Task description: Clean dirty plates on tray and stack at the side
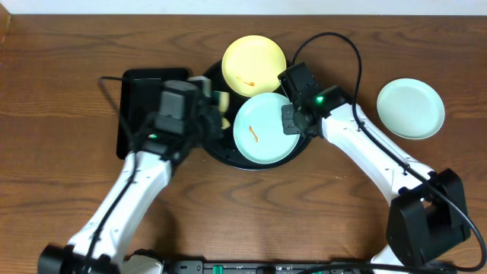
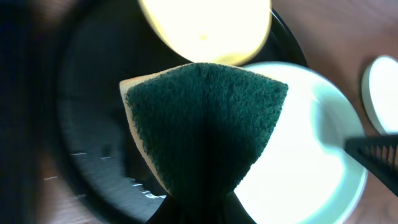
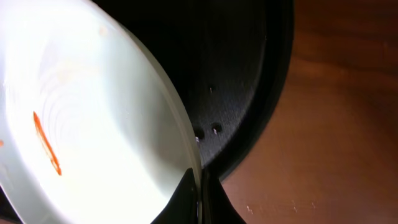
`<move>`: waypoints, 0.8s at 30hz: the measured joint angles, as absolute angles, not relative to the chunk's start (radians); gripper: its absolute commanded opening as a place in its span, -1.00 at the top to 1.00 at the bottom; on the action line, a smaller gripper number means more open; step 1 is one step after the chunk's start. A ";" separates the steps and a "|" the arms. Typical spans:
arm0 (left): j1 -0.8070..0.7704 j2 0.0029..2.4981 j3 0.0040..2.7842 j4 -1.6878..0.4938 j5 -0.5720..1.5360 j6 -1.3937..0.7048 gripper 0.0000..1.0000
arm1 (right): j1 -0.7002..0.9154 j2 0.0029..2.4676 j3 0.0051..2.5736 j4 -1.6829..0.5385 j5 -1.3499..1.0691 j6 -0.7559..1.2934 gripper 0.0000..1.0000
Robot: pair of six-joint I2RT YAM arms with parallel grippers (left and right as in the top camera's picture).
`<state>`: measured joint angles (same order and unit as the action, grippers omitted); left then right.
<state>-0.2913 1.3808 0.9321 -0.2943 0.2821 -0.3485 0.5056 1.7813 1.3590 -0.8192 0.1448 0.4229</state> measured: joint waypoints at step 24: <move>-0.516 1.551 0.932 -0.223 0.258 -0.371 0.85 | 0.500 1.787 1.235 -0.721 0.123 0.501 0.97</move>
<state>-0.5159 1.5505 0.9321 -0.2226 0.2584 -0.3714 0.5003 1.7866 1.2350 -0.7208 0.1230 0.5007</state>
